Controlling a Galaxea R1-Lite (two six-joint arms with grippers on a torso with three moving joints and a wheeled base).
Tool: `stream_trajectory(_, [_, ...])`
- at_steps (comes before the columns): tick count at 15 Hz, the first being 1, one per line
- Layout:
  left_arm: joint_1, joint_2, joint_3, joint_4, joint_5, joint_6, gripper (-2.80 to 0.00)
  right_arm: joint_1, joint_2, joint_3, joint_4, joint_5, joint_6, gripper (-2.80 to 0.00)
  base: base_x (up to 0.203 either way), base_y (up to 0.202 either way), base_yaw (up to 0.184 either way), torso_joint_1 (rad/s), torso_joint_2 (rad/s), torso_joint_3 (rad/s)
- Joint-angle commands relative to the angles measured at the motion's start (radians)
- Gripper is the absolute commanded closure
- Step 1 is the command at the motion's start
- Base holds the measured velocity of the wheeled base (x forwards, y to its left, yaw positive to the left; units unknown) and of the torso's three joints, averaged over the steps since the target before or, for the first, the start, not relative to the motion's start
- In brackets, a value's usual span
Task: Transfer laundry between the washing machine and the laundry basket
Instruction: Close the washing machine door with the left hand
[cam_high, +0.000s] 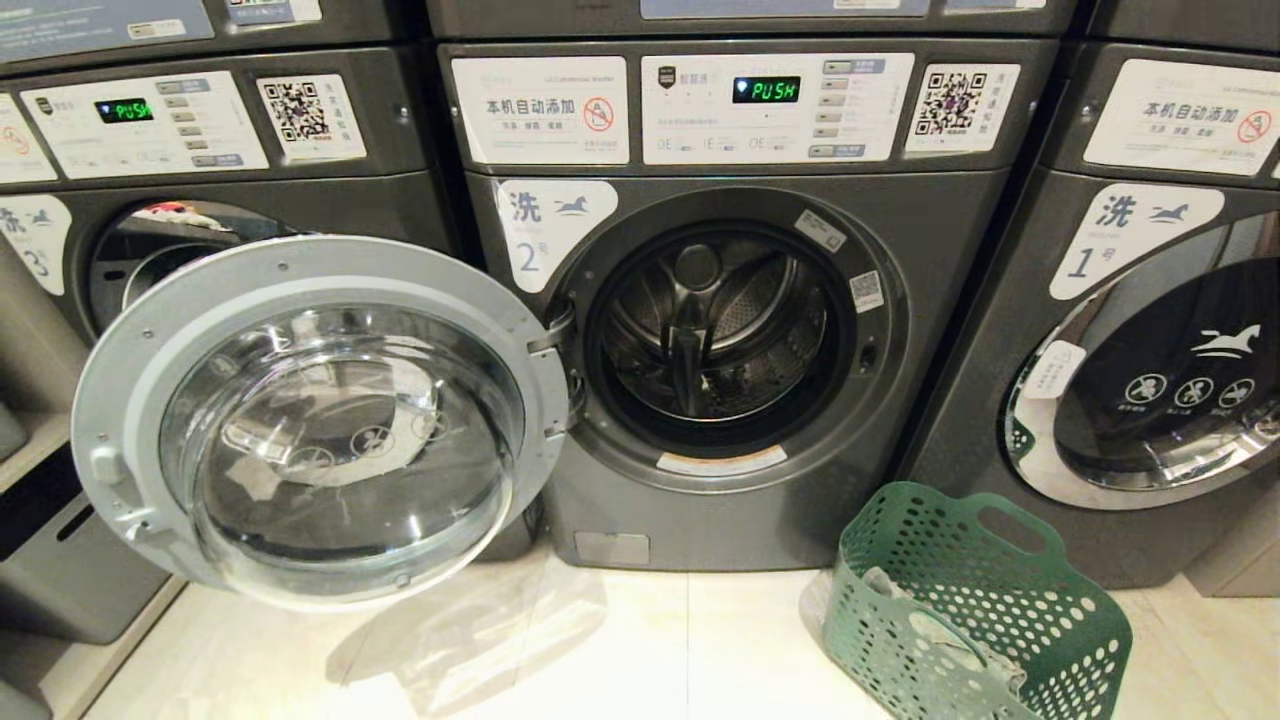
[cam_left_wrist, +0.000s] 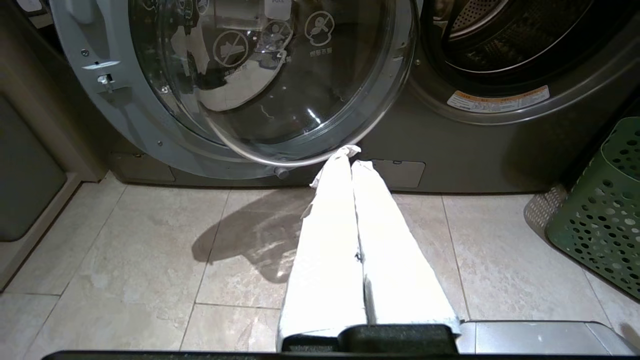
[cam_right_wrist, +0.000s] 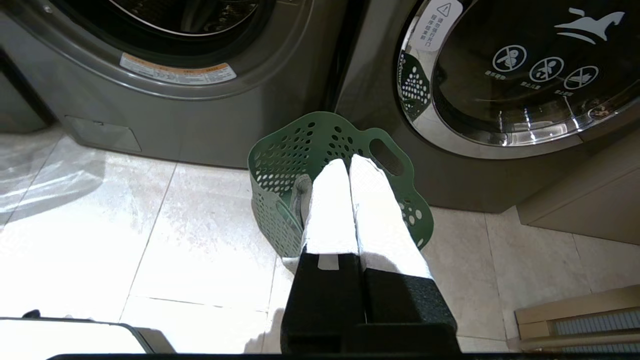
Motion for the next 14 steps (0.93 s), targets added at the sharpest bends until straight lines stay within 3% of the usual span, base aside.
stream_trajectory(1, [0.0, -0.002, 0.002, 0.0, 0.0, 0.002, 0.0, 0.0, 0.002, 0.004, -0.002, 0.002, -0.002, 0.0, 0.0, 0.0, 0.0, 0.0, 0.0, 0.0])
stream_trajectory(7, [-0.001, 0.002, -0.024, 0.006, -0.013, 0.028, 0.0, 0.005, -0.114, 0.125, -0.002, 0.035, -0.009, 0.0, 0.0, 0.0, 0.0, 0.0, 0.0, 0.0])
stream_trajectory(10, [-0.002, 0.106, -0.244, 0.069, -0.01, 0.027, 0.0, 0.005, -0.312, 0.245, 0.004, 0.039, -0.012, 0.0, 0.0, 0.0, 0.0, 0.0, 0.0, 0.0])
stream_trajectory(14, [0.0, 0.47, -0.558, 0.125, 0.005, 0.026, 0.0, 0.005, -0.446, 0.399, 0.045, 0.035, 0.022, 0.0, 0.0, 0.0, 0.0, 0.0, 0.0, 0.0])
